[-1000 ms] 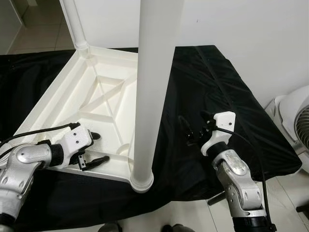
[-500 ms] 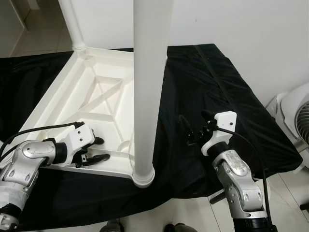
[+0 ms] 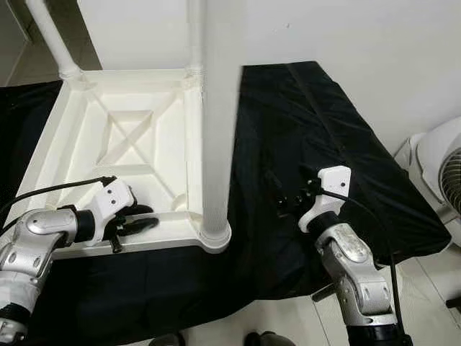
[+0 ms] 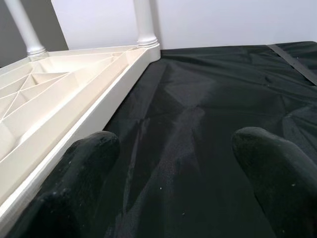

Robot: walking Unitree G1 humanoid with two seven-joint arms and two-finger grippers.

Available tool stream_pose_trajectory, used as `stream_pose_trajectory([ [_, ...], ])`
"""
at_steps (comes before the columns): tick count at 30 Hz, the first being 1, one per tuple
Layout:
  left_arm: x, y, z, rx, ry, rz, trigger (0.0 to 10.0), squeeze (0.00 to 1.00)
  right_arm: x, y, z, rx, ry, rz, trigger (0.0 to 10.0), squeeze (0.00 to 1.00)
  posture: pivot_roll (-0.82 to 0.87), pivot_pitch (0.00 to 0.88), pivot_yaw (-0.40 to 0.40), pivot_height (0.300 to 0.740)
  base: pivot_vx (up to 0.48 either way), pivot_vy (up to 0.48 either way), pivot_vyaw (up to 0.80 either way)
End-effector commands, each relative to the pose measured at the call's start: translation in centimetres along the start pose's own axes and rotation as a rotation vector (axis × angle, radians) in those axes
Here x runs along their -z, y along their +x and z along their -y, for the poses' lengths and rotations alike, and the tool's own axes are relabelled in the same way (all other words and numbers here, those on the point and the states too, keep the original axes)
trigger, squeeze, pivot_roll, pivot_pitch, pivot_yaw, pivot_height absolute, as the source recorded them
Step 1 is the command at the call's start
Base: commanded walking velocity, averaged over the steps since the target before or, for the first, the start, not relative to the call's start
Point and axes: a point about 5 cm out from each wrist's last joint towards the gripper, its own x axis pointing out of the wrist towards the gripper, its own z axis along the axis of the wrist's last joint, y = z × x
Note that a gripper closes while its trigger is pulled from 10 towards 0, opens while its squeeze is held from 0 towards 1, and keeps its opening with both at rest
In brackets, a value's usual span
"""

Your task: Building children table

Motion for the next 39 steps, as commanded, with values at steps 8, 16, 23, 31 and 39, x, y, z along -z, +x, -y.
stream_pose_trajectory([
  [8, -1.1, 0.9, 1.2, -0.096, -0.023, 0.113, 10.0, 0.0, 0.4, 0.2, -0.1, -0.003, 0.006, -0.014, 10.0, 0.0, 0.12, 0.09, -0.007, 0.74, 0.0, 0.0, 0.0],
  [16, -1.9, 1.0, 2.3, -0.014, -0.048, 0.168, 10.0, 1.0, 0.5, 0.2, -0.1, 0.003, 0.012, -0.019, 10.0, 0.0, 0.13, 0.095, -0.006, 0.74, 0.0, 0.0, 0.0],
  [23, -2.8, 1.0, 3.0, -0.004, -0.031, 0.206, 10.0, 1.0, 0.6, 0.2, 0.3, 0.023, 0.025, -0.021, 10.0, 0.0, 0.13, 0.098, -0.009, 0.74, 0.0, 0.0, 0.0],
  [31, -5.5, 1.1, 2.6, -0.089, -0.095, 0.348, 10.0, 0.0, 0.9, 0.2, 0.3, -0.007, 0.049, -0.013, 10.0, 1.0, 0.13, 0.098, -0.027, 0.74, 0.0, 0.0, 0.0],
  [39, -6.3, 1.1, 2.8, -0.288, -0.144, 0.413, 10.0, 0.0, 0.8, -0.8, 1.2, -0.156, -0.01, -0.05, 10.0, 0.12, 0.12, 0.087, -0.028, 0.74, 0.0, 0.0, 0.0],
])
